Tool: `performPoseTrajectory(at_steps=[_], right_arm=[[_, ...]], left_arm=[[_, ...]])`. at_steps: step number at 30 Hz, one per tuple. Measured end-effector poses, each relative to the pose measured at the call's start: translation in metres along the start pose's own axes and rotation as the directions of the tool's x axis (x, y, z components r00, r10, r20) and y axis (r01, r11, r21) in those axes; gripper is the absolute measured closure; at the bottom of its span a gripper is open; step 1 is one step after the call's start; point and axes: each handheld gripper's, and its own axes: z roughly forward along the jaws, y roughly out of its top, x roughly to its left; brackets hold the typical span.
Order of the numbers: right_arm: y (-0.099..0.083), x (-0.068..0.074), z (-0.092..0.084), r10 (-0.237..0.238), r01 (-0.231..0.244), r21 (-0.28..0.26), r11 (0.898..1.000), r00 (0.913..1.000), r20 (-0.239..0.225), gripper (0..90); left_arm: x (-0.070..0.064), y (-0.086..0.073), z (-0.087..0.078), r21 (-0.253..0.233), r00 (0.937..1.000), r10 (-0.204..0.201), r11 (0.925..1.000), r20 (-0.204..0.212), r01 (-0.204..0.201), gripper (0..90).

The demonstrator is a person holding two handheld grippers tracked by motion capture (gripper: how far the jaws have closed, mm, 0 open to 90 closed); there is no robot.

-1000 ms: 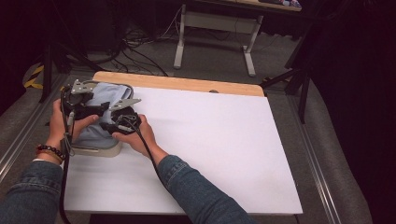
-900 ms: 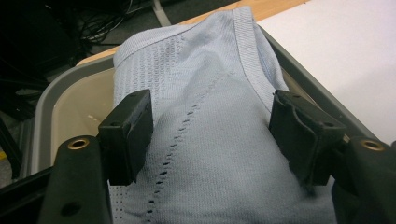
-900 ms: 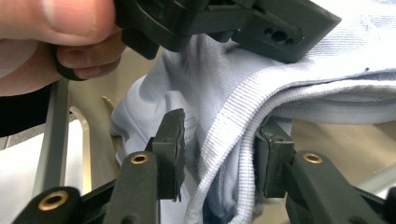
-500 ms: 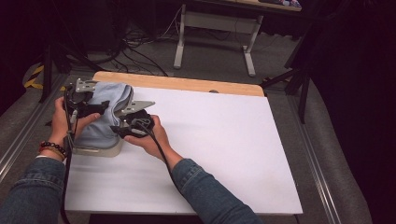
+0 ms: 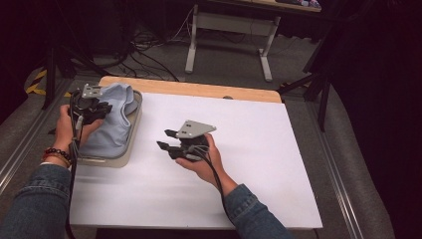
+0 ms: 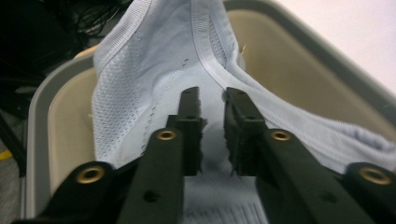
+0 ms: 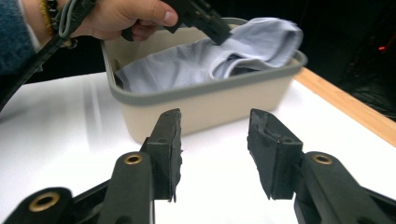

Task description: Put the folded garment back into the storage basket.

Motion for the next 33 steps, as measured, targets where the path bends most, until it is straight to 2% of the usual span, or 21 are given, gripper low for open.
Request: performPoseTrajectory(at_steps=[1,3,4,6,8,9,10,11,13,14,16,19,20,21,23,27,31,33], right_arm=[[-0.002,0.000,-0.006,0.002,-0.002,-0.006,1.000,1.0000,0.003,54.7],[-0.008,0.000,-0.020,-0.005,0.005,-0.013,1.000,0.9998,0.019,54.3],[-0.015,-0.001,-0.034,-0.006,0.006,-0.019,1.000,0.9996,0.029,53.8],[-0.017,-0.001,-0.039,-0.005,0.005,-0.019,1.000,0.9995,0.030,53.7],[-0.028,-0.001,-0.059,-0.024,0.025,-0.010,1.000,0.9977,0.063,53.6],[-0.031,-0.002,-0.063,-0.028,0.029,-0.008,1.000,0.9972,0.069,53.5],[-0.031,-0.002,-0.063,-0.028,0.029,-0.008,1.000,0.9972,0.069,53.5],[-0.039,-0.003,-0.076,-0.033,0.034,-0.002,0.999,0.9952,0.092,53.2],[-0.041,-0.004,-0.079,-0.032,0.032,-0.002,0.999,0.9950,0.094,53.1],[-0.048,-0.007,-0.089,-0.021,0.021,0.000,1.000,0.9943,0.104,52.8],[-0.054,-0.009,-0.097,-0.015,0.014,0.006,1.000,0.9927,0.120,52.7],[-0.064,-0.014,-0.108,0.002,-0.005,0.019,1.000,0.9896,0.144,52.3],[-0.064,-0.014,-0.108,0.002,-0.005,0.019,1.000,0.9896,0.144,52.3],[-0.070,-0.019,-0.118,0.022,-0.025,0.019,0.999,0.9871,0.159,52.3],[-0.072,-0.019,-0.119,0.024,-0.027,0.019,0.999,0.9863,0.163,52.3],[-0.081,-0.023,-0.133,0.050,-0.055,0.020,0.998,0.9800,0.192,52.1],[-0.085,-0.023,-0.137,0.055,-0.062,0.026,0.998,0.9773,0.204,51.6],[-0.089,-0.022,-0.141,0.060,-0.069,0.033,0.997,0.9753,0.212,51.4]], left_arm=[[0.000,-0.001,0.001,0.007,1.0000,-0.006,1.0000,0.007,0.006,79.5],[0.001,-0.001,0.004,0.017,1.0000,-0.003,0.9999,-0.008,0.003,80.4],[0.000,-0.001,0.006,0.031,0.9999,0.007,0.9995,-0.013,-0.007,80.6],[-0.001,0.000,0.008,0.040,0.9997,0.018,0.9991,-0.019,-0.017,80.7],[-0.004,0.002,0.014,0.064,0.9991,0.040,0.9972,-0.014,-0.039,80.7],[-0.004,0.003,0.016,0.085,0.9986,0.052,0.9951,-0.010,-0.051,80.8],[-0.004,0.003,0.016,0.085,0.9986,0.052,0.9951,-0.010,-0.051,80.7],[-0.004,0.004,0.020,0.093,0.9982,0.058,0.9941,-0.018,-0.056,80.7],[-0.005,0.004,0.024,0.110,0.9983,0.056,0.9924,-0.012,-0.055,80.8],[-0.006,0.004,0.026,0.118,0.9980,0.063,0.9911,-0.007,-0.062,80.8],[-0.006,0.004,0.028,0.125,0.9977,0.068,0.9900,-0.006,-0.067,80.9],[-0.008,0.005,0.033,0.151,0.9952,0.098,0.9837,0.002,-0.097,82.3],[-0.008,0.005,0.033,0.151,0.9952,0.098,0.9837,0.002,-0.097,82.3],[-0.009,0.004,0.035,0.161,0.9949,0.100,0.9818,0.009,-0.100,82.8],[-0.009,0.003,0.038,0.177,0.9951,0.097,0.9793,0.019,-0.099,83.1],[-0.011,0.001,0.047,0.230,0.9925,0.117,0.9655,0.036,-0.122,84.4],[-0.011,0.001,0.050,0.244,0.9916,0.120,0.9613,0.049,-0.128,85.5],[-0.012,-0.001,0.053,0.267,0.9903,0.121,0.9542,0.068,-0.135,87.5]])
